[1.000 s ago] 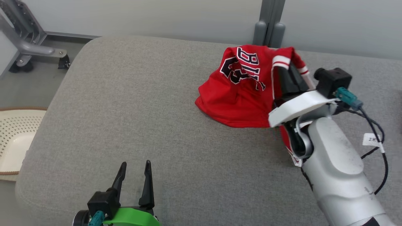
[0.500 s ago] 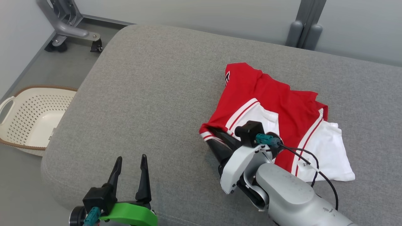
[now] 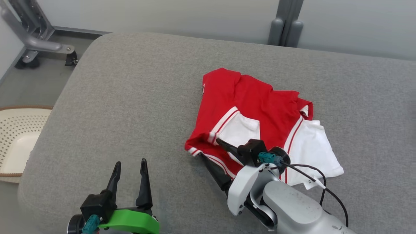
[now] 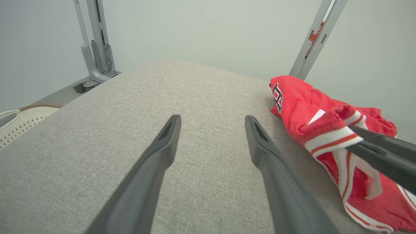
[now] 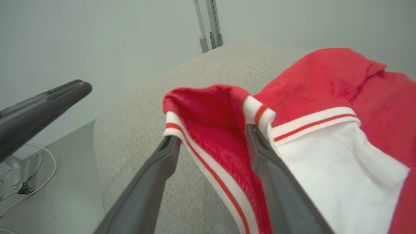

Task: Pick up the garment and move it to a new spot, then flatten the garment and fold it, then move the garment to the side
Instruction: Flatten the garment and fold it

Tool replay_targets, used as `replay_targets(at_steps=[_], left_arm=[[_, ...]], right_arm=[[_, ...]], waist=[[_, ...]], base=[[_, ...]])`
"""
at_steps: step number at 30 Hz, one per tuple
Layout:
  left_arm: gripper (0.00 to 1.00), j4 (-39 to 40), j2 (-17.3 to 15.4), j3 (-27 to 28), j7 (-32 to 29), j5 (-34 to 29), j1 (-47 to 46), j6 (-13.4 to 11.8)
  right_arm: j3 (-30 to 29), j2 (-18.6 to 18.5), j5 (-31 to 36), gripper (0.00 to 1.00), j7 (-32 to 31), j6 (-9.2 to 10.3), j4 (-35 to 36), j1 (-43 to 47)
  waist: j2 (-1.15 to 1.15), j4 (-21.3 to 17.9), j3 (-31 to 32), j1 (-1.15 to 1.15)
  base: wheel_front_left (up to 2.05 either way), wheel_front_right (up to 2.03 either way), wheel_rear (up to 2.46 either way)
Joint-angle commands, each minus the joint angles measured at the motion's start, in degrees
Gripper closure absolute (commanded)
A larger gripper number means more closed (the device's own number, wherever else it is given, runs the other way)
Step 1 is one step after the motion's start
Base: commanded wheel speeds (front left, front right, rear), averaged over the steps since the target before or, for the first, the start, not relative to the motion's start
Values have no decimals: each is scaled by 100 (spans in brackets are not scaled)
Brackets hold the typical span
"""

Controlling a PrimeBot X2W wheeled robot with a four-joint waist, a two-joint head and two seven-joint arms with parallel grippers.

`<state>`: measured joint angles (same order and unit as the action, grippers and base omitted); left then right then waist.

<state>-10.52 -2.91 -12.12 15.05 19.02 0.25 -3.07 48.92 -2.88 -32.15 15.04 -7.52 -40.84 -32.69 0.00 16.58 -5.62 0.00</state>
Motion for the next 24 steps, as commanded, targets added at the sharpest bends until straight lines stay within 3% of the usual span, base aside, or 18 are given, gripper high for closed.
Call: replay_targets(at_steps=[1, 5, 9, 17, 20, 24], left_arm=[[0, 9, -4, 21, 16, -44, 67, -16], [0, -6, -3, 0, 16, -64, 50, 26], [0, -10, -3, 15, 16, -64, 58, 40], [0, 17, -3, 72, 16, -100, 107, 37], [0, 12, -2, 70, 16, -104, 113, 57], [0, -7, -2, 67, 16, -116, 138, 66]], right_arm=[[-15, -4, 89, 0, 16, 7, 9, 133], [-51, -7, 274, 0, 17, 7, -48, 288], [-458, -40, 390, 0, 16, 7, 154, 478], [-2337, -538, 1289, 0, 17, 8, 588, 954], [-3173, -672, 1794, 0, 17, 8, 408, 1227], [-3866, -656, 2328, 0, -44, 7, 16, 1513]], waist=[[0, -252, 70, 0], [0, -381, 99, 0], [0, -432, 118, 0], [0, -535, 170, 0], [0, -541, 184, 0], [0, -550, 200, 0]], base=[[0, 0, 0], [0, 0, 0], [0, 0, 0], [0, 0, 0], [0, 0, 0], [0, 0, 0]])
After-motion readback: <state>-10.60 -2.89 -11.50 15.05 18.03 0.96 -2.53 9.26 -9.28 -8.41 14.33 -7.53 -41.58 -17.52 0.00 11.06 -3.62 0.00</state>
